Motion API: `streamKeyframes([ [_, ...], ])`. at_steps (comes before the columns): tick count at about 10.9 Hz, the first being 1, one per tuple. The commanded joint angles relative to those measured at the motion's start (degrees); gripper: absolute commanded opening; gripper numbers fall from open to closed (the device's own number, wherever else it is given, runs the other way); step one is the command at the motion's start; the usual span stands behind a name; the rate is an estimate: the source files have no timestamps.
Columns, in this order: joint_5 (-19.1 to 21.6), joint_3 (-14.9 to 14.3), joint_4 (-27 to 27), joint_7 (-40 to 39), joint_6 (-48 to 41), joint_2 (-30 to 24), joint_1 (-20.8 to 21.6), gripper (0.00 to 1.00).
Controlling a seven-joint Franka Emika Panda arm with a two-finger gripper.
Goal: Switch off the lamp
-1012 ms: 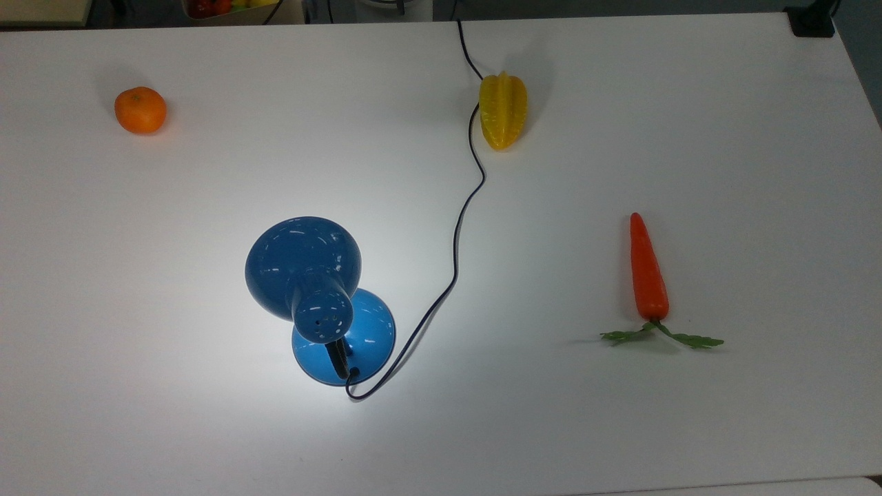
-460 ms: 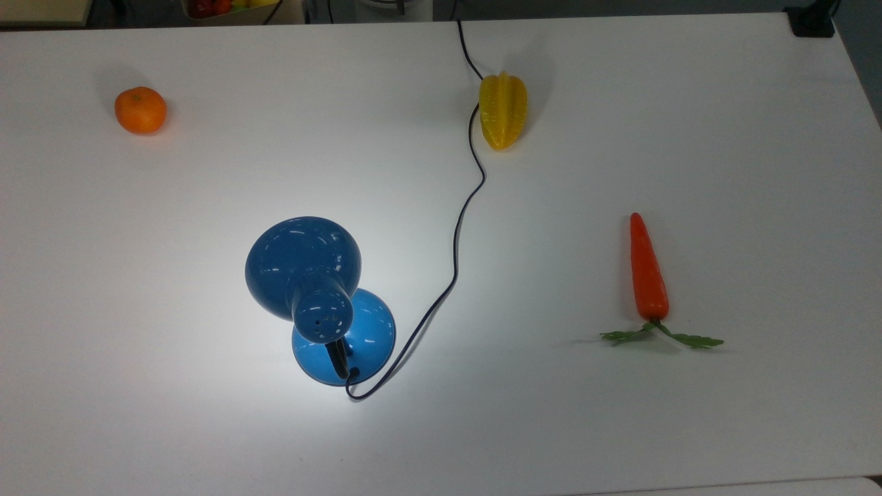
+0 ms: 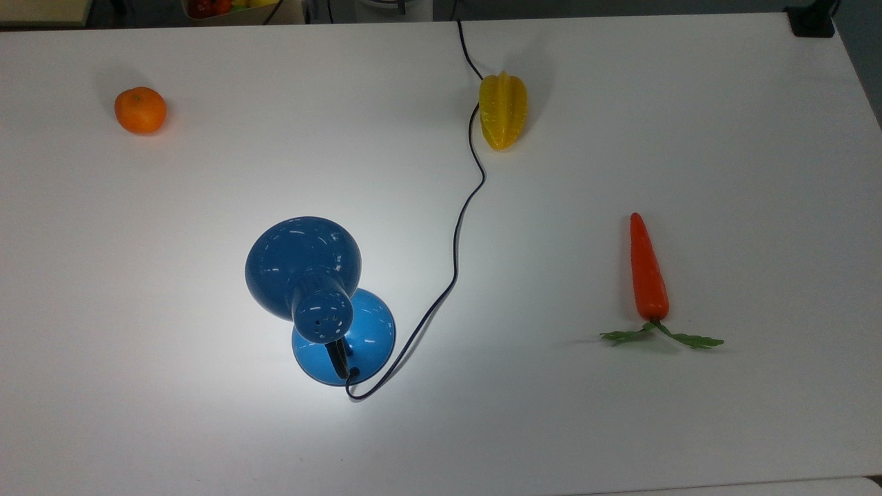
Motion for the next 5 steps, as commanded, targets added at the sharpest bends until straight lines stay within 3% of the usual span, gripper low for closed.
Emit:
streamKeyframes([
  [1, 0.98, -0.32, -0.63, -1.39, 1.19, -0.39, 0.13, 1.00],
  [5, 0.90, -0.32, -0.63, -1.74, 1.63, -0.39, 0.13, 0.76],
])
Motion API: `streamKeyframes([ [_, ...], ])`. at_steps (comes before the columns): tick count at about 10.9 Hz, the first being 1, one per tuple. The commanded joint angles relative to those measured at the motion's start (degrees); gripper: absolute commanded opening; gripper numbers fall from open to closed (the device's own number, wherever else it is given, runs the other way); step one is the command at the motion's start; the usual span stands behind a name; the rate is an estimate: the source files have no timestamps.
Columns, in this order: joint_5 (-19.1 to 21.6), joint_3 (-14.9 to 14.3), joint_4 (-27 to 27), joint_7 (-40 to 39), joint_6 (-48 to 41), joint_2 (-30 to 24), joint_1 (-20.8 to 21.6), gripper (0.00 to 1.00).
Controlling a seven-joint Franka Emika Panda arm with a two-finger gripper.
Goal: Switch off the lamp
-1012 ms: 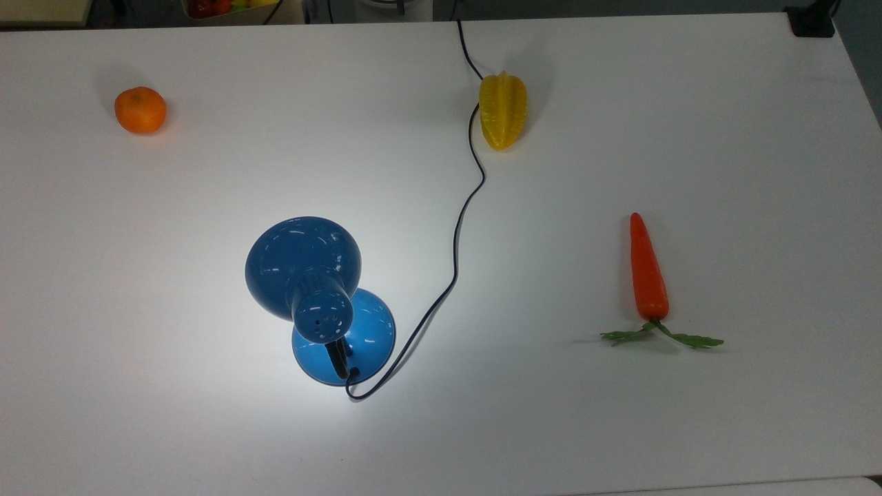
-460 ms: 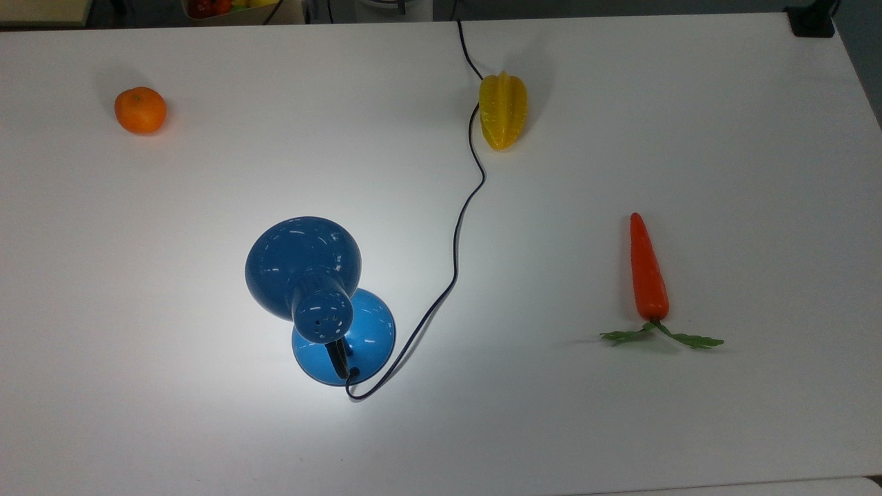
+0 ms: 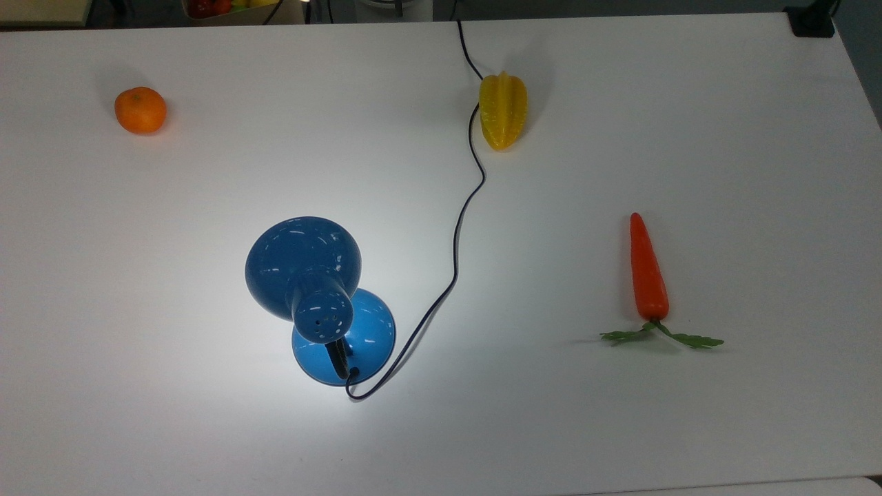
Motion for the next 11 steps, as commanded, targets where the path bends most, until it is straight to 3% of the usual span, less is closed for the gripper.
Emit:
streamKeyframes([
  [1, 0.88, -0.32, -0.63, -2.62, 1.61, -0.47, 0.13, 0.69],
  [5, 0.96, -0.32, -0.63, -5.26, 1.61, -0.47, 0.13, 0.26],
  [9, 1.22, -0.32, -0.72, -5.26, 2.04, -0.30, 0.13, 0.00],
  [11, 1.58, -0.24, -2.12, -4.56, 4.85, -0.39, 0.30, 0.00],
])
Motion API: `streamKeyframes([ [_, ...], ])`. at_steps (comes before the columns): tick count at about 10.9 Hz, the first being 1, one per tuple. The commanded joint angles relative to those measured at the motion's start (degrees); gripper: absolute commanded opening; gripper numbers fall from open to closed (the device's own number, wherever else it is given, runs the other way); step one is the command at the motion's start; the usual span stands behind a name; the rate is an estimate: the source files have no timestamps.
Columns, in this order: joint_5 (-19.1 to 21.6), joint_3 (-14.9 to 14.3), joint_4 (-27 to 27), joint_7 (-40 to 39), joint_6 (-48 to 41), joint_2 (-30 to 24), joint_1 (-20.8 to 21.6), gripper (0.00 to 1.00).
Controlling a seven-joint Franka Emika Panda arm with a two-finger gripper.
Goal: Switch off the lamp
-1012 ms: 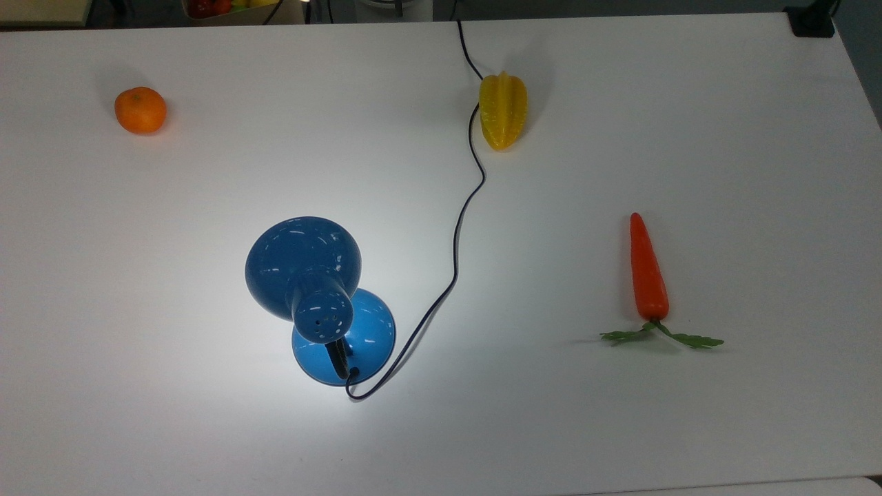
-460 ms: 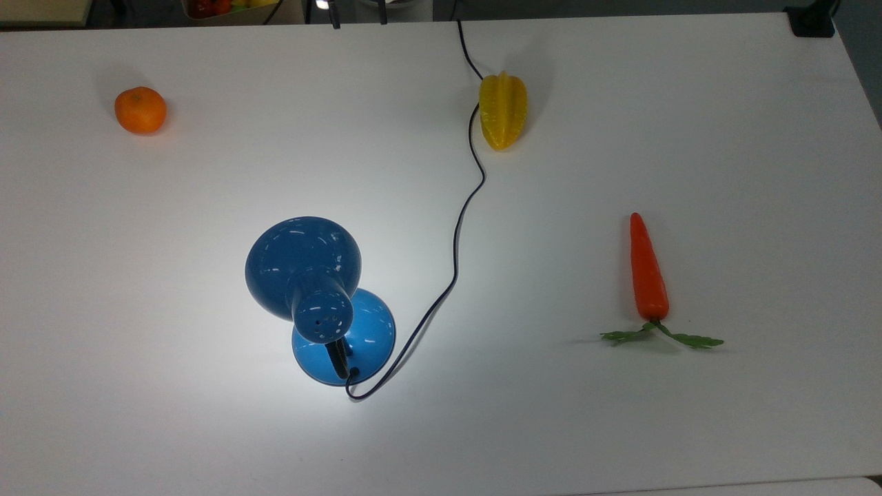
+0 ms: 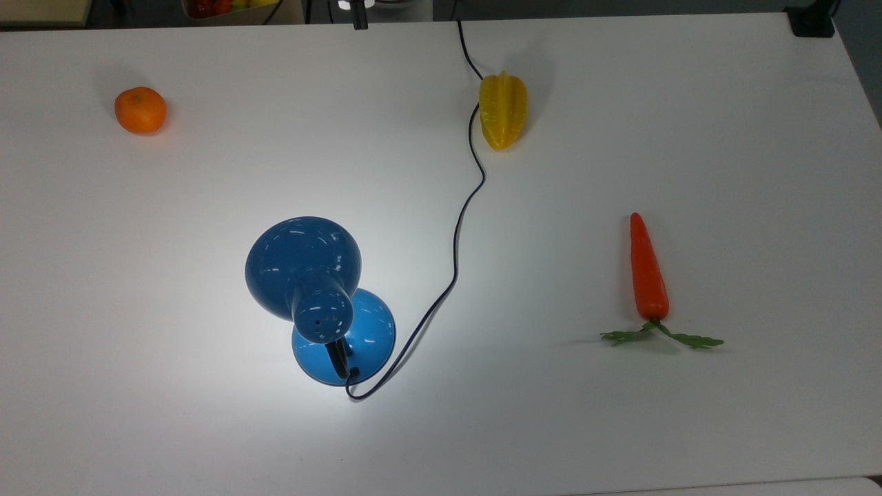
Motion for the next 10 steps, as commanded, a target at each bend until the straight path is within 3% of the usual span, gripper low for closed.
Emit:
streamKeyframes([
  [1, 1.37, -0.24, -2.04, -0.98, 3.90, -0.44, 0.48, 0.00],
  [5, 3.47, -0.24, -2.13, -1.42, 3.99, 0.17, 0.48, 0.00],
  [10, 2.51, -0.32, -5.55, -4.22, 4.08, 1.40, 0.13, 0.00],
])
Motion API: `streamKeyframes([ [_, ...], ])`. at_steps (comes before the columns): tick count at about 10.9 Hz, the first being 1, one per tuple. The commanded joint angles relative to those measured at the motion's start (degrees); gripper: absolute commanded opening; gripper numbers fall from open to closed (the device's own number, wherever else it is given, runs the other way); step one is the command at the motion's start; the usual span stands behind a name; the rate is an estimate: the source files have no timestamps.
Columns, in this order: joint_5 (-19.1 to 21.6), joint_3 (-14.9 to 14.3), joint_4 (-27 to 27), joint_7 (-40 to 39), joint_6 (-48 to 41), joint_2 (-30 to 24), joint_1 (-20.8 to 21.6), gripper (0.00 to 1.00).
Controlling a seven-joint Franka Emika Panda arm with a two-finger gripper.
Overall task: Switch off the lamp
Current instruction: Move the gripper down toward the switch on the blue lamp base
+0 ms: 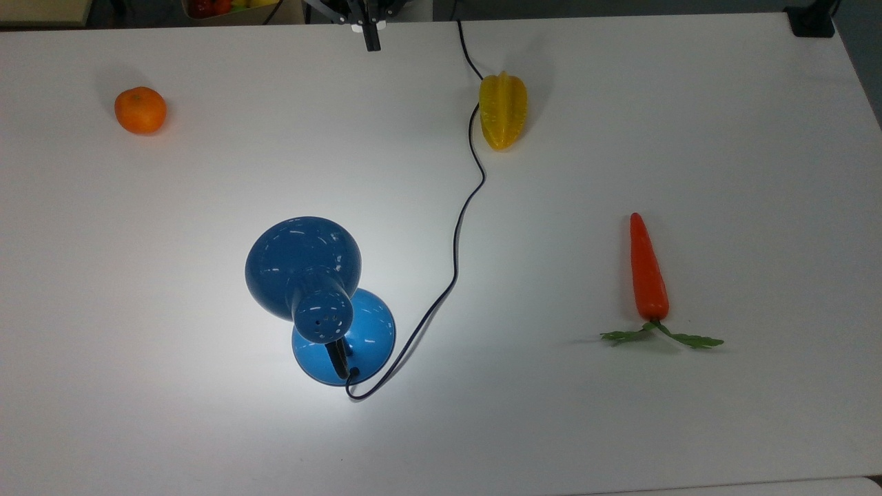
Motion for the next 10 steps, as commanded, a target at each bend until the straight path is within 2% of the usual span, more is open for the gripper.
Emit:
streamKeyframes([
  [1, -0.20, -0.38, -3.84, -3.90, 1.86, 0.27, 0.09, 0.00],
  [4, -5.02, -0.38, -10.06, -3.90, 9.31, 0.54, 0.71, 0.00],
  [7, -6.18, -1.08, -16.30, -3.20, 17.30, 0.72, 0.79, 0.00],
  [9, -6.18, -4.41, -19.13, -3.11, 21.70, 1.33, 3.15, 0.00],
  [10, -6.18, -4.86, -19.40, -2.85, 24.68, 2.46, 3.25, 0.00],
])
